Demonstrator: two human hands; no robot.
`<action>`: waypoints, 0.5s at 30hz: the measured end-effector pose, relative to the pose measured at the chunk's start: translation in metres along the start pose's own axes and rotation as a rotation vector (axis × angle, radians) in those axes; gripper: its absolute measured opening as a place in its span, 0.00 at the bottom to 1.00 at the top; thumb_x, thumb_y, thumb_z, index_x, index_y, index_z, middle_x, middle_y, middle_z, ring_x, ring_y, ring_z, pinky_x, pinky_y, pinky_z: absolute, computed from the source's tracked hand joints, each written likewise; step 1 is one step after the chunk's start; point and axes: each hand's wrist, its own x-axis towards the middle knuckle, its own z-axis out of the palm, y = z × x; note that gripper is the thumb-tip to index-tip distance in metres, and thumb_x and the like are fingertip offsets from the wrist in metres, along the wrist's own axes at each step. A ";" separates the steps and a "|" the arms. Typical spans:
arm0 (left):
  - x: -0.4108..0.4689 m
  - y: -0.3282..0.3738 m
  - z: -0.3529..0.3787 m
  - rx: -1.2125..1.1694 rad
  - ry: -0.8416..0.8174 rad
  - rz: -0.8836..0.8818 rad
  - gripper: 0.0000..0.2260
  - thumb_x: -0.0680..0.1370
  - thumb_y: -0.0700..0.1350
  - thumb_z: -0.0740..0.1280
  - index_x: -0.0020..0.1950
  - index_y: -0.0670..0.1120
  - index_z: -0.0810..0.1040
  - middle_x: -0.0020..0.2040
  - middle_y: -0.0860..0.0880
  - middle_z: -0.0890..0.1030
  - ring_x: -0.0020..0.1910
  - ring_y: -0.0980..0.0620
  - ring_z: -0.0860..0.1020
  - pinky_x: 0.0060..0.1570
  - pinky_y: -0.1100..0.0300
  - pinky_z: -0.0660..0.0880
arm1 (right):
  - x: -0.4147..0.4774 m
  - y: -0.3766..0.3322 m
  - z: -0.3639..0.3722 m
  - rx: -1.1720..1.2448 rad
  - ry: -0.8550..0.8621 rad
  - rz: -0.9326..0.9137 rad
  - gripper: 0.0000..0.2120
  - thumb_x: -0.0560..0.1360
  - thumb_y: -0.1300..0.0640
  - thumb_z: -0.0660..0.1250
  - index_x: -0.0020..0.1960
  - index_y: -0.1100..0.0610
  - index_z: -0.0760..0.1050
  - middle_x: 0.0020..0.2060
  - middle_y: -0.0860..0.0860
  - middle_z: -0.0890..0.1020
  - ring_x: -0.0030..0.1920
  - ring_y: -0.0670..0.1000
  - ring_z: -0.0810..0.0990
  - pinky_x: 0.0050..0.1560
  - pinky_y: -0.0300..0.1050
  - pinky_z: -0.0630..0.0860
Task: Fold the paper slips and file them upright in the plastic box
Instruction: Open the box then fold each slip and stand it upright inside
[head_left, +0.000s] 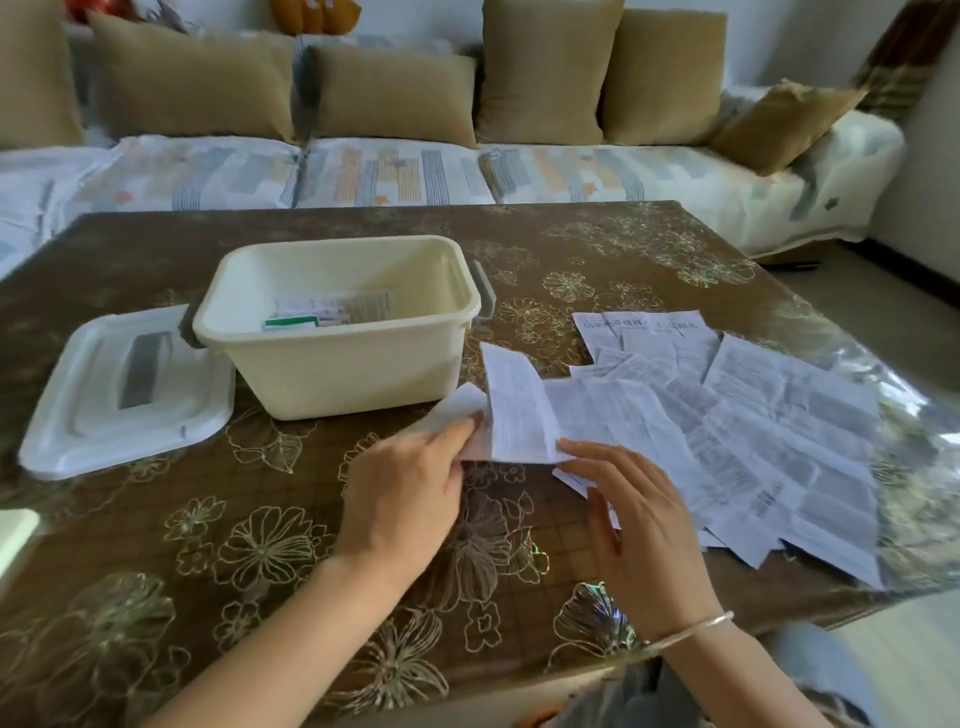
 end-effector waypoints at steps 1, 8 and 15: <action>-0.008 -0.008 -0.004 0.043 0.047 0.076 0.21 0.65 0.32 0.75 0.56 0.46 0.84 0.40 0.51 0.86 0.35 0.52 0.84 0.31 0.59 0.79 | -0.002 -0.001 0.001 -0.016 -0.008 0.028 0.17 0.68 0.71 0.68 0.48 0.51 0.77 0.52 0.44 0.81 0.55 0.50 0.79 0.55 0.49 0.75; -0.064 -0.037 -0.031 0.342 -0.094 0.209 0.29 0.59 0.34 0.81 0.60 0.46 0.83 0.54 0.46 0.85 0.44 0.47 0.83 0.30 0.53 0.79 | 0.000 -0.019 0.010 -0.249 0.024 0.053 0.16 0.64 0.68 0.75 0.46 0.53 0.77 0.37 0.46 0.82 0.45 0.53 0.77 0.44 0.46 0.69; -0.092 -0.047 -0.036 0.179 -0.265 0.082 0.18 0.75 0.58 0.64 0.59 0.52 0.83 0.61 0.55 0.81 0.51 0.54 0.77 0.40 0.56 0.79 | -0.014 -0.030 0.017 -0.266 -0.019 0.109 0.11 0.66 0.62 0.77 0.40 0.47 0.82 0.38 0.42 0.83 0.34 0.50 0.80 0.27 0.40 0.69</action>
